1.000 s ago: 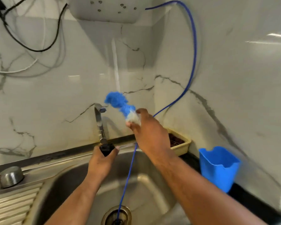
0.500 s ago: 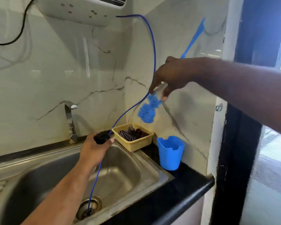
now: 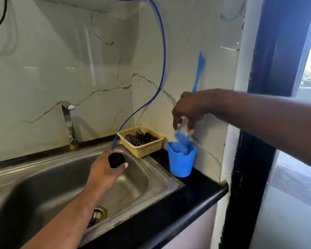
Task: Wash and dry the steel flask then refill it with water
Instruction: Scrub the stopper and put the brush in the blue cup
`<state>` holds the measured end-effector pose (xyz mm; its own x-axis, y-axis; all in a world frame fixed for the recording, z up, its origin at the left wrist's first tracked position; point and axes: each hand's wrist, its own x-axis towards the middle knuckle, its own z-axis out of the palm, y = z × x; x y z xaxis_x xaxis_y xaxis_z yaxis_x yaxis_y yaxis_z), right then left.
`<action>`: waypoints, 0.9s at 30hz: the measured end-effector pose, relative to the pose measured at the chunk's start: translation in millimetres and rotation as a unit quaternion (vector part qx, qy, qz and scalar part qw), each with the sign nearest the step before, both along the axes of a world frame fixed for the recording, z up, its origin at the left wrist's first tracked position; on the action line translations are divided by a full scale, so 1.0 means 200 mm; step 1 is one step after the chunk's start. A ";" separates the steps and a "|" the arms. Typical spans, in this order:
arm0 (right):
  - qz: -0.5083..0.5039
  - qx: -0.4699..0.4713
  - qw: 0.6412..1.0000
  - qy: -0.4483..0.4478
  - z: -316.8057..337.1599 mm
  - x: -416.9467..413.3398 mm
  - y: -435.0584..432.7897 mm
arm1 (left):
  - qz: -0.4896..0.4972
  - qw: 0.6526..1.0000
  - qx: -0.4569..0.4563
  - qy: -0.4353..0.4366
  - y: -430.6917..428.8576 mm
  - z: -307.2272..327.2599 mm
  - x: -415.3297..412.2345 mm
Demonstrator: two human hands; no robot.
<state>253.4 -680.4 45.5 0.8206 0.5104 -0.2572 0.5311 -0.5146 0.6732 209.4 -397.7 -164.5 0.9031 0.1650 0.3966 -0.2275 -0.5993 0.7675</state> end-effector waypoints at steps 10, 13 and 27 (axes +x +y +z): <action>-0.028 0.021 0.998 0.059 -0.19 0.06 0.04 | 0.008 1.000 -0.015 0.018 0.04 -0.02 0.03; -0.022 0.026 0.998 0.052 -0.12 0.04 0.04 | 0.015 0.999 -0.022 0.024 0.05 -0.02 0.03; 0.096 0.424 0.897 0.084 -0.15 -0.02 0.75 | 0.105 0.990 -0.091 -0.026 0.32 0.08 0.06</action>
<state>248.8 -530.9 15.0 0.6821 0.7092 0.1783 0.7224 -0.6913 -0.0144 220.4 -333.9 -148.6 0.8201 0.4208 0.3878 -0.1542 -0.4901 0.8579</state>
